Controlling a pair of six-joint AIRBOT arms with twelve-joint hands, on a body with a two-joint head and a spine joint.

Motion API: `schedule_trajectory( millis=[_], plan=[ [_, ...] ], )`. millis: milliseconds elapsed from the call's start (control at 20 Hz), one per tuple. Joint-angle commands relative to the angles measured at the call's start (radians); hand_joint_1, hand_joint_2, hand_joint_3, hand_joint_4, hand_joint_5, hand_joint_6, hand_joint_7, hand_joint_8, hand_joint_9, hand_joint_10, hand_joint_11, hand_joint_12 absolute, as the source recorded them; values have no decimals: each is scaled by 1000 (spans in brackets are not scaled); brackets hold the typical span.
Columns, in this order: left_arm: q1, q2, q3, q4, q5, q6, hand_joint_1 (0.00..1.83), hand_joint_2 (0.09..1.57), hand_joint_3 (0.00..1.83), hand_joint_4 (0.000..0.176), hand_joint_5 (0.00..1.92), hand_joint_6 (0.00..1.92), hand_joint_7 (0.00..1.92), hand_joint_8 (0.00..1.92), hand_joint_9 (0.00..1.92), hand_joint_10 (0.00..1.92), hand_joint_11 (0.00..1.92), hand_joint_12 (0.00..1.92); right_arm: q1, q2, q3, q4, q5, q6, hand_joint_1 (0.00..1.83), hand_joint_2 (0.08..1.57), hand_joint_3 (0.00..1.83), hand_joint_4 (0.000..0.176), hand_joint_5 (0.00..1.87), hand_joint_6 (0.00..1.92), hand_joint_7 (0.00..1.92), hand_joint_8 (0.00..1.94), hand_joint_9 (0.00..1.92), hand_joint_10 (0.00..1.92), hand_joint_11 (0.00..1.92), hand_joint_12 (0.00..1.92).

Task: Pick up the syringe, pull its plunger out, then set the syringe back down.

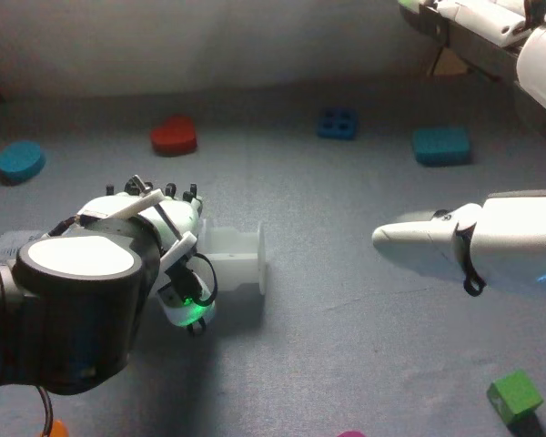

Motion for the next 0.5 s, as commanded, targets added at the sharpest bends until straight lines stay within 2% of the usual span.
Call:
schedule_trajectory(
  millis=[0, 100, 150, 200, 350, 400, 450],
  plan=[
    [1, -7, 8, 64, 14, 5, 857, 1073, 0, 0, 0, 0, 0, 0, 0, 0, 24, 12, 14, 1, -5, -88, 4, 8, 254, 926, 10, 0, 5, 0, 13, 0, 2, 0, 0, 36],
    [6, -15, 19, 66, 6, 5, 840, 1085, 2, 0, 0, 0, 0, 0, 0, 0, 4, 2, 14, 1, -5, -88, 4, 8, 255, 946, 17, 0, 0, 0, 2, 0, 0, 0, 0, 6],
    [9, -17, 24, 71, -2, 5, 852, 1054, 0, 0, 0, 0, 0, 0, 0, 0, 0, 0, 14, 1, -5, -88, 4, 8, 224, 1007, 36, 0, 0, 0, 0, 0, 0, 0, 0, 0],
    [11, -18, 27, 78, -12, 5, 909, 1038, 0, 0, 0, 0, 0, 0, 0, 0, 0, 0, 14, 1, -5, -88, 4, 8, 307, 1009, 31, 0, 0, 0, 0, 0, 0, 0, 0, 0],
    [14, -10, 24, 86, -36, 5, 928, 1035, 0, 0, 0, 0, 0, 0, 0, 0, 0, 0, 14, 1, -5, -88, 4, 8, 361, 992, 16, 0, 0, 0, 0, 0, 0, 0, 0, 0],
    [11, -3, 23, 100, -58, 5, 902, 1023, 0, 0, 0, 0, 0, 0, 0, 0, 0, 0, 14, 1, -5, -88, 4, 8, 260, 1005, 19, 0, 0, 0, 0, 0, 0, 0, 0, 0],
    [10, 3, 26, 111, -80, 5, 847, 1061, 3, 0, 0, 0, 0, 0, 0, 0, 0, 0, 14, 1, -5, -88, 4, 8, 258, 988, 9, 0, 0, 0, 0, 0, 0, 0, 0, 0]
  ],
)
